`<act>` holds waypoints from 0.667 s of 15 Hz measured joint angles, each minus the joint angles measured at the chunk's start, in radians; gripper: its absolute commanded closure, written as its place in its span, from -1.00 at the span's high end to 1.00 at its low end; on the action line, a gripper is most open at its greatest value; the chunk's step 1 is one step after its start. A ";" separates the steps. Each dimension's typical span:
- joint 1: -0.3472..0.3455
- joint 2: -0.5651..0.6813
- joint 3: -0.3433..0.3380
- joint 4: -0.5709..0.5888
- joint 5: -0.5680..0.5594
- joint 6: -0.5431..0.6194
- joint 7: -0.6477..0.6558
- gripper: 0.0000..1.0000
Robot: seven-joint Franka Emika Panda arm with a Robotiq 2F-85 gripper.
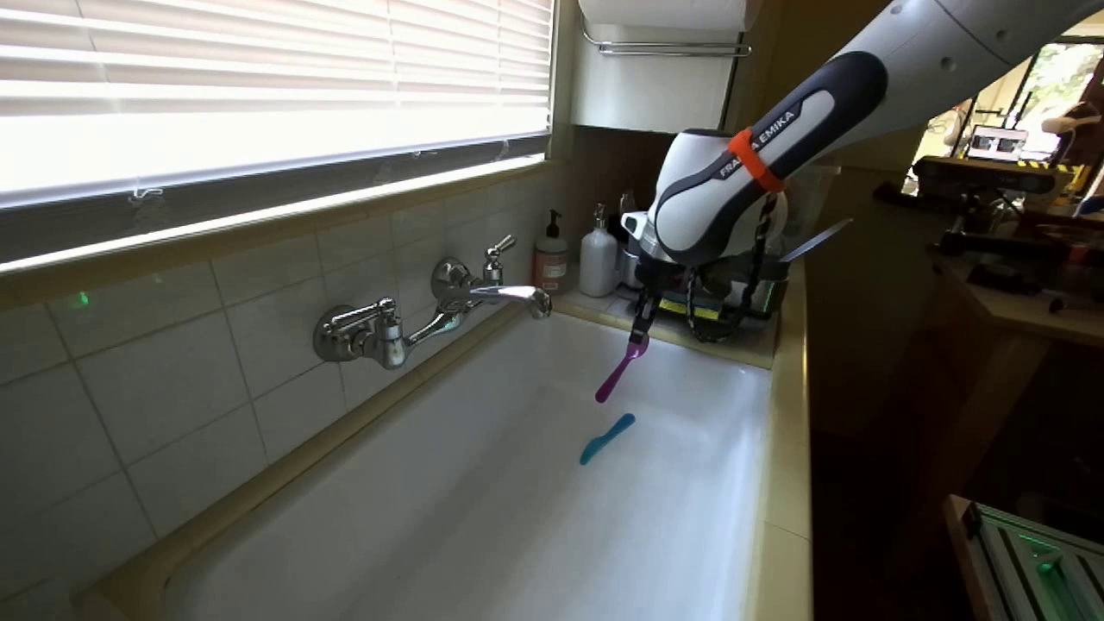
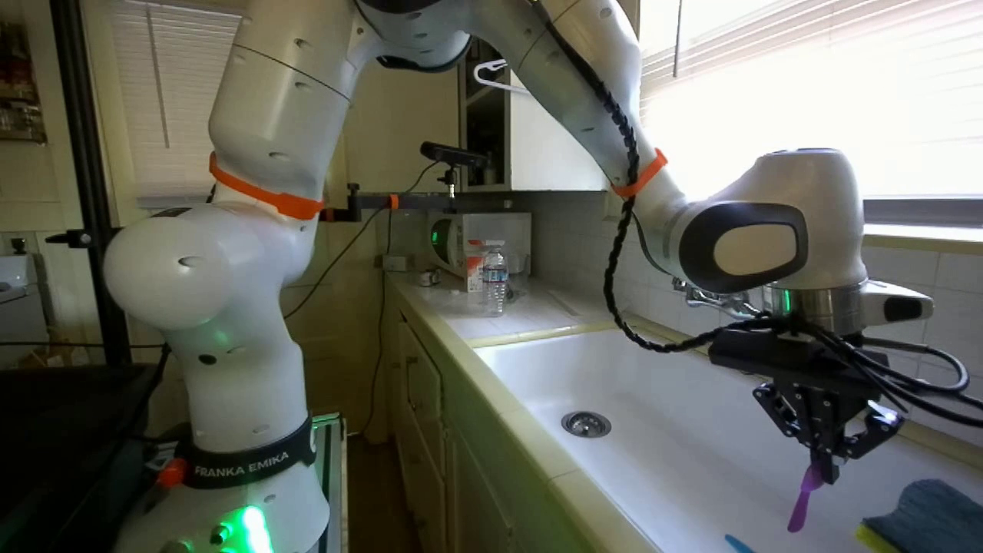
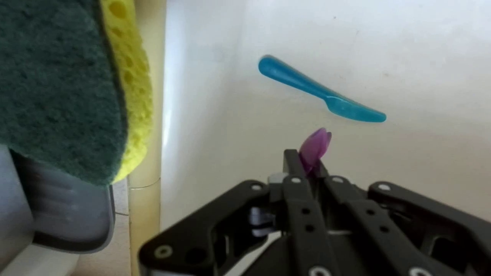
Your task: Put the purple spoon into the sink
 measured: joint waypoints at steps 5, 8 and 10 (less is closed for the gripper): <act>-0.021 0.049 0.019 0.058 -0.014 0.009 0.037 -0.97; -0.031 0.077 0.029 0.090 -0.022 0.009 0.042 -0.25; -0.040 0.092 0.036 0.110 -0.022 0.009 0.042 0.04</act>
